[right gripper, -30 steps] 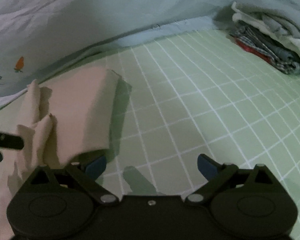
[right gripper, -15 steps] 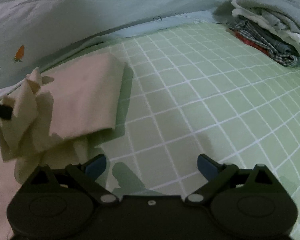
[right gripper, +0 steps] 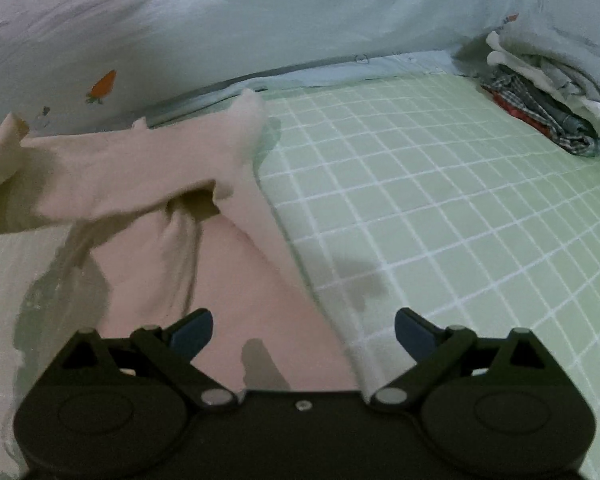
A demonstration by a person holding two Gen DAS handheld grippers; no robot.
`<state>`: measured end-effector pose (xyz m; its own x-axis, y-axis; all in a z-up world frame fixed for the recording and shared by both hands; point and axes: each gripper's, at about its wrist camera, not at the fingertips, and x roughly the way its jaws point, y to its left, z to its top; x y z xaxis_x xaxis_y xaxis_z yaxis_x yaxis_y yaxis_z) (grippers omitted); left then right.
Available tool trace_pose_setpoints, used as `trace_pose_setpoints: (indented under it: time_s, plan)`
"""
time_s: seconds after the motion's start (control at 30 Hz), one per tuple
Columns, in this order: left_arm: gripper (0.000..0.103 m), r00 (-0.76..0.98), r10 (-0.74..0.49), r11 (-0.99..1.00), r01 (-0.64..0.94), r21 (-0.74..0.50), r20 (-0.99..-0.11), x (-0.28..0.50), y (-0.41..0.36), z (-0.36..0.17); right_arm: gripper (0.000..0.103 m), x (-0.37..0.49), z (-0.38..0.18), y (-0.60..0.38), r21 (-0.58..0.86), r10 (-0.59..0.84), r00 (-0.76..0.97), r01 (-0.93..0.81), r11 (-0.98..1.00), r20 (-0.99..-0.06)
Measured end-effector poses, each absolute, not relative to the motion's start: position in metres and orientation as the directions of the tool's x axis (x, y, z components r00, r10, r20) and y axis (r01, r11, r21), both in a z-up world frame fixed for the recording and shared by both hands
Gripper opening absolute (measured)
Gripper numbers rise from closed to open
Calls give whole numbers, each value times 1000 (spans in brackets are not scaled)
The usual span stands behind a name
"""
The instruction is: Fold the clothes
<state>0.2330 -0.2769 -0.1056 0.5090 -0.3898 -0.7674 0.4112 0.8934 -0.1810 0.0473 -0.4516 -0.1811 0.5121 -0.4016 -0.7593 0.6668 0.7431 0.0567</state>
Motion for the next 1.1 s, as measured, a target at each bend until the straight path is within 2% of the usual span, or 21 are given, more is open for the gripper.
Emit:
trace_pose_setpoints:
  time_s: [0.1, 0.17, 0.23, 0.3, 0.4, 0.5, 0.7, 0.77, 0.87, 0.9, 0.97, 1.0, 1.03, 1.1]
  plan:
    - [28, 511, -349, 919, 351, -180, -786, 251, -248, -115, 99, 45, -178, -432, 14, -427, 498, 662, 749, -755]
    - [55, 499, -346, 923, 332, -194, -795, 252, -235, -121, 99, 41, -175, -424, -26, -455, 482, 665, 747, -749]
    - [68, 470, -366, 916, 336, -221, -803, 239, -228, -127, 99, 36, -173, -420, -57, -480, 464, 673, 738, -745]
    - [70, 435, -380, 905, 357, -231, -816, 221, -227, -135, 99, 31, -173, -424, -63, -488, 446, 687, 724, -750]
    - [77, 362, -391, 881, 411, -232, -846, 188, -234, -153, 99, 22, -178, -430, -73, -490, 420, 698, 713, -763]
    - [78, 271, -388, 852, 469, -231, -881, 154, -246, -177, 98, 13, -186, -437, -76, -477, 399, 700, 710, -783]
    - [79, 165, -342, 818, 536, -207, -925, 101, -265, -212, 79, -5, -205, -441, -18, -394, 405, 678, 735, -825]
    - [81, 162, -316, 819, 543, -183, -935, 90, -266, -221, 76, -9, -207, -439, 16, -373, 433, 669, 743, -821]
    - [87, 205, -288, 806, 579, -121, -935, 78, -267, -226, 65, -12, -207, -434, 40, -352, 471, 642, 766, -809]
    - [87, 216, -271, 804, 587, -97, -938, 75, -267, -228, 57, -13, -207, -433, 43, -347, 482, 630, 775, -804]
    - [91, 232, -252, 801, 594, -68, -940, 70, -268, -230, 36, -10, -204, -431, 55, -324, 505, 599, 799, -800]
    - [91, 232, -247, 806, 587, -67, -941, 67, -267, -231, 19, -9, -203, -431, 65, -310, 513, 588, 806, -801]
    - [91, 228, -242, 814, 577, -70, -943, 69, -267, -231, 7, -7, -202, -431, 74, -299, 513, 587, 807, -804]
    - [91, 221, -236, 822, 565, -73, -946, 70, -266, -231, 6, -4, -200, -430, 81, -295, 510, 592, 802, -808]
